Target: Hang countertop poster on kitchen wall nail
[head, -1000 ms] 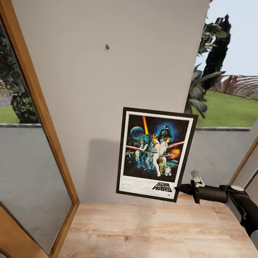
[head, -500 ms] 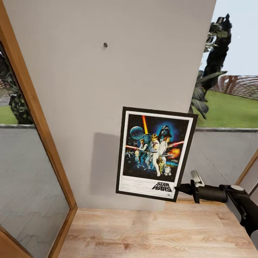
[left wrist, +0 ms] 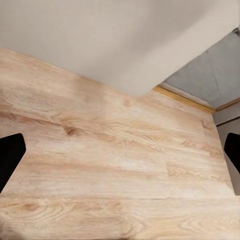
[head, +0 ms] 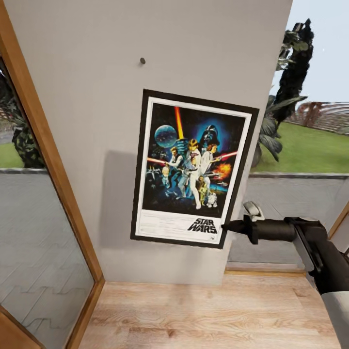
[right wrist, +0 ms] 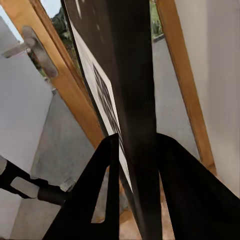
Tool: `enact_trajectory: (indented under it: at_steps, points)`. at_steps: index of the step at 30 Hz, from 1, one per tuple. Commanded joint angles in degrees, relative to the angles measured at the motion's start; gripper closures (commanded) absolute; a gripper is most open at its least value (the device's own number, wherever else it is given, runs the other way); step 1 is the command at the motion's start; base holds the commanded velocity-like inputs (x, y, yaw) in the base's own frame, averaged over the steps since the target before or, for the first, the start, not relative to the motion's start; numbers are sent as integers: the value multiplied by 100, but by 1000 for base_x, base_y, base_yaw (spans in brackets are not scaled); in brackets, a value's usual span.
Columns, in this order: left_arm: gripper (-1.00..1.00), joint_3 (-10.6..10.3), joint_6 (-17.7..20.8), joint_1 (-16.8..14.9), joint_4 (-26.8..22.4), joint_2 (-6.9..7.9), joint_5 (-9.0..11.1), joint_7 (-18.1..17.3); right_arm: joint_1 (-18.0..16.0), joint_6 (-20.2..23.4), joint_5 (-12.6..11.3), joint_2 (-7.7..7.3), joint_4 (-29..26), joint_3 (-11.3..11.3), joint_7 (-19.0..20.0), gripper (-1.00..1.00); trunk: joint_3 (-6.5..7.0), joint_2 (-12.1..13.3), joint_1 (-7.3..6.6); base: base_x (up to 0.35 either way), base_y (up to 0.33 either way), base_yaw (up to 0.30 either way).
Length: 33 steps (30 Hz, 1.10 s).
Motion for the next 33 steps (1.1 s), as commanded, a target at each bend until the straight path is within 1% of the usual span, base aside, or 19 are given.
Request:
enact_trajectory:
  at_steps: [1, 2, 3, 4, 6, 7, 8, 9, 13, 14, 17, 20, 33]
  points:
    - [-100, 47, -21, -5, 5, 3, -33, -20, -192, 258, -14, 65, -7, 4, -32, 100, -15, -14, 3, 0, 0, 0]
    - [-100, 48, -21, -4, 5, 4, -33, -19, -276, 338, -12, 99, -10, 4, -89, 100, -15, -14, 3, 0, 0, 0]
    - [-100, 49, -21, -2, 5, 5, -33, -17, -448, 494, -13, 153, -14, 6, -240, 100, -15, -14, 3, 0, 0, 0]
    - [-100, 50, -21, -1, 5, 7, -33, -16, -875, 798, -15, 246, -19, 87, -573, 100, -15, -14, 3, 0, 0, 0]
    - [-100, 50, -21, -3, 5, 7, -33, -16, -1056, 897, -12, 281, -20, 162, -643, 100, -15, -14, 3, 0, 0, 0]
    - [-100, 51, -21, -2, 5, 7, -33, -16, -1237, 1007, -3, 314, -21, 260, -692, 100, -15, -14, 3, 0, 0, 0]
    - [-100, 51, -21, -4, 5, 7, -33, -15, -1598, 1324, 23, 366, -16, 532, -884, 100, -15, -14, 3, 0, 0, 0]
    - [-100, 51, -21, -3, 5, 7, -33, -15, -1747, 1462, 31, 383, -15, 655, -1036, 100, -15, -14, 3, 0, 0, 0]
    - [-100, 51, -21, -2, 5, 7, -33, -15, -2005, 1638, 41, 417, -13, 813, -1301, 100, -15, -14, 3, 0, 0, 0]
    - [-100, 51, -21, -4, 5, 7, -33, -16, -2113, 1714, 69, 407, -8, 917, -1427, 100, -15, -14, 3, 0, 0, 0]
    - [-100, 51, -21, -1, 5, 7, -33, -15, -2142, 1735, 165, 388, -5, 1028, -1502, 100, -15, -14, 3, 0, 0, 0]
    - [-100, 51, -21, -1, 5, 7, -33, -15, -2149, 1745, 196, 373, 2, 1061, -1521, 100, -15, -14, 3, 0, 0, 0]
    - [-100, 51, -21, -1, 5, 15, -33, -15, -2152, 1743, 196, 365, 0, 1077, -1530, 100, -15, -14, 3, 0, 0, 0]
